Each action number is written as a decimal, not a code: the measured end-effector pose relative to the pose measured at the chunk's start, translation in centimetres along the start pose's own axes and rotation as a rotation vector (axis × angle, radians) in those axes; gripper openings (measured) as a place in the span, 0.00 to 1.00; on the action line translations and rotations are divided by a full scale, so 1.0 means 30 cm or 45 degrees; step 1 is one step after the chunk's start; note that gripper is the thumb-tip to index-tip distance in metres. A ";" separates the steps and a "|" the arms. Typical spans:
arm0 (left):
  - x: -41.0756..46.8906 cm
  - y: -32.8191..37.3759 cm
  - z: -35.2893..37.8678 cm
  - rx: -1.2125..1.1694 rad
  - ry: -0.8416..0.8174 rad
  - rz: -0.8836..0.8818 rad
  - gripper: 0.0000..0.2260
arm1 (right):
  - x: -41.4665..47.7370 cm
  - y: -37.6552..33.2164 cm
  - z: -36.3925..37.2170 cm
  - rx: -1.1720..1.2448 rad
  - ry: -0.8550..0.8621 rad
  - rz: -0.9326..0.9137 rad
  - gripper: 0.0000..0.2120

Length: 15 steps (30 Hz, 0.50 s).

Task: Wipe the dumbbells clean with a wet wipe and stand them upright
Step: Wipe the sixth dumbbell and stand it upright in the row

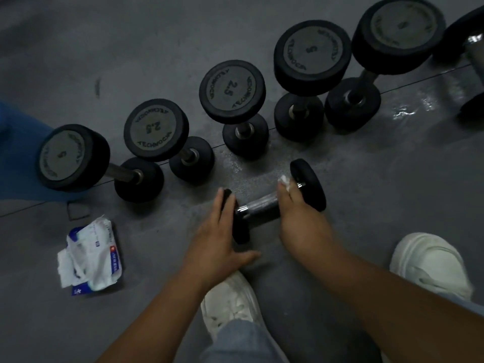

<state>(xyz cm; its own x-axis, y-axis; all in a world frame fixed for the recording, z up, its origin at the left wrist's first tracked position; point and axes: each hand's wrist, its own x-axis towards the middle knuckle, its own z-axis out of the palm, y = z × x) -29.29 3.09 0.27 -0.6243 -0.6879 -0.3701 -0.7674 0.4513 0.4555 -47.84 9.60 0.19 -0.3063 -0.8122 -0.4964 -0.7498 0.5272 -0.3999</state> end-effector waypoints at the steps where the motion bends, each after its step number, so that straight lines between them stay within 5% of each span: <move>1: 0.045 -0.016 -0.007 0.062 0.012 -0.011 0.56 | 0.043 -0.009 -0.002 0.013 0.029 0.027 0.36; 4: 0.182 -0.069 -0.082 0.044 0.036 -0.065 0.57 | 0.136 -0.075 -0.007 0.039 0.064 0.012 0.34; 7: 0.235 -0.113 -0.145 -0.127 0.166 -0.080 0.46 | 0.177 -0.122 -0.006 -0.028 -0.078 -0.298 0.34; 9: 0.234 -0.117 -0.151 -0.146 0.261 -0.053 0.40 | 0.208 -0.103 -0.023 -0.034 -0.014 -0.207 0.36; 12: 0.246 -0.111 -0.123 -0.164 0.170 -0.100 0.49 | 0.223 -0.109 -0.017 -0.006 0.086 -0.135 0.36; 15: 0.255 -0.103 -0.112 -0.157 0.280 -0.062 0.45 | 0.221 -0.127 -0.012 0.051 -0.046 -0.322 0.36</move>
<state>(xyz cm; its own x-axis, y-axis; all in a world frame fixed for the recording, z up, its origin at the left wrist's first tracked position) -31.20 -5.47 -1.23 -0.5297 -0.8204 -0.2155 -0.7638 0.3509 0.5418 -47.23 2.14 -1.31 -0.0907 -0.9104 -0.4036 -0.7760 0.3186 -0.5443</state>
